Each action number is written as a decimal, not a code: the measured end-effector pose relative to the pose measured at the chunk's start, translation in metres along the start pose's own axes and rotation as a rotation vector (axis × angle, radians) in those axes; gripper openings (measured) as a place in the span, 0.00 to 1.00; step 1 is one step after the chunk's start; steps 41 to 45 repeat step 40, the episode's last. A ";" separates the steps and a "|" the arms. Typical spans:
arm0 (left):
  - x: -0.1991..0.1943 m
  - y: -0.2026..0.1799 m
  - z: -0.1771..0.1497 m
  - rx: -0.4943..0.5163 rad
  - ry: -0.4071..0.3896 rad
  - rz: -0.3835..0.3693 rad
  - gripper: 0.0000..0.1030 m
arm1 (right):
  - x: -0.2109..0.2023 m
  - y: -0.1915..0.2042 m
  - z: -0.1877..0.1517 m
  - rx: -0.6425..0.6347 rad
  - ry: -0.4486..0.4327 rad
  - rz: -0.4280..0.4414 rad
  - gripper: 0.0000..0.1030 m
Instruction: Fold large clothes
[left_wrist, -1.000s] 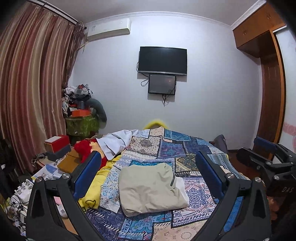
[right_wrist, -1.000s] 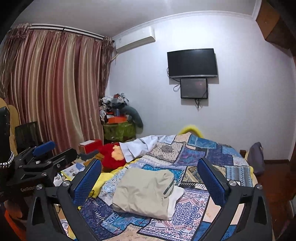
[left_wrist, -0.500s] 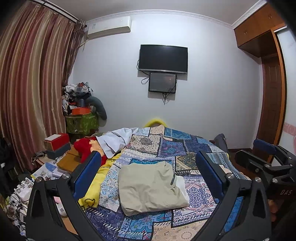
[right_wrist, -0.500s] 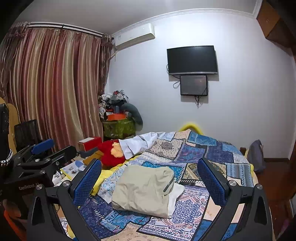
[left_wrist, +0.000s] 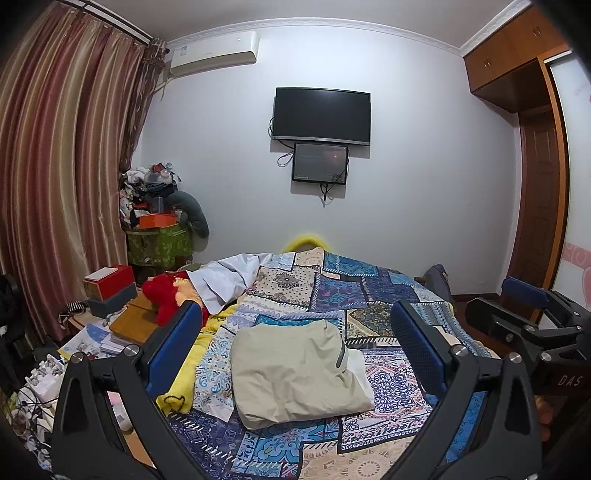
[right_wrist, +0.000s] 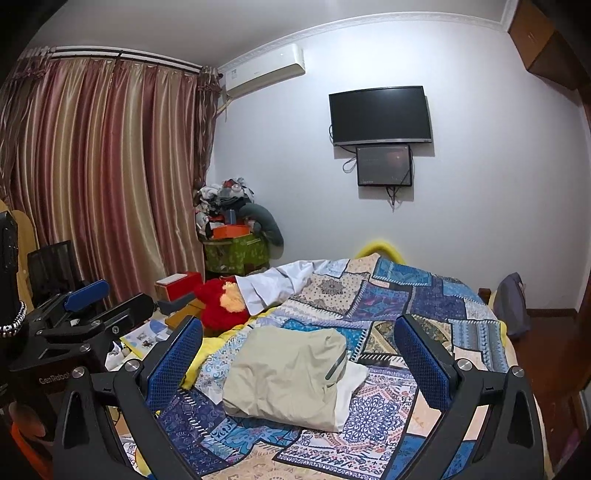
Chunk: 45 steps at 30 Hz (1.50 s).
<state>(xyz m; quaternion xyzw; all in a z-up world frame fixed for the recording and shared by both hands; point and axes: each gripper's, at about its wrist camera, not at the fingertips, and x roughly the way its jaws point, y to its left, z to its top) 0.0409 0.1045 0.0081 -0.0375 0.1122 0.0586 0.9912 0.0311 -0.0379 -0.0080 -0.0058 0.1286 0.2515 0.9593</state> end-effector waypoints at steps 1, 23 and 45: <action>0.000 0.000 0.000 0.000 0.000 -0.001 1.00 | 0.000 0.000 0.000 0.002 0.001 0.001 1.00; 0.004 0.005 -0.001 -0.024 0.026 -0.032 1.00 | -0.001 0.002 0.000 0.020 -0.002 -0.015 1.00; 0.007 0.006 -0.005 -0.033 0.045 -0.050 1.00 | 0.001 0.012 0.001 0.031 0.004 -0.024 1.00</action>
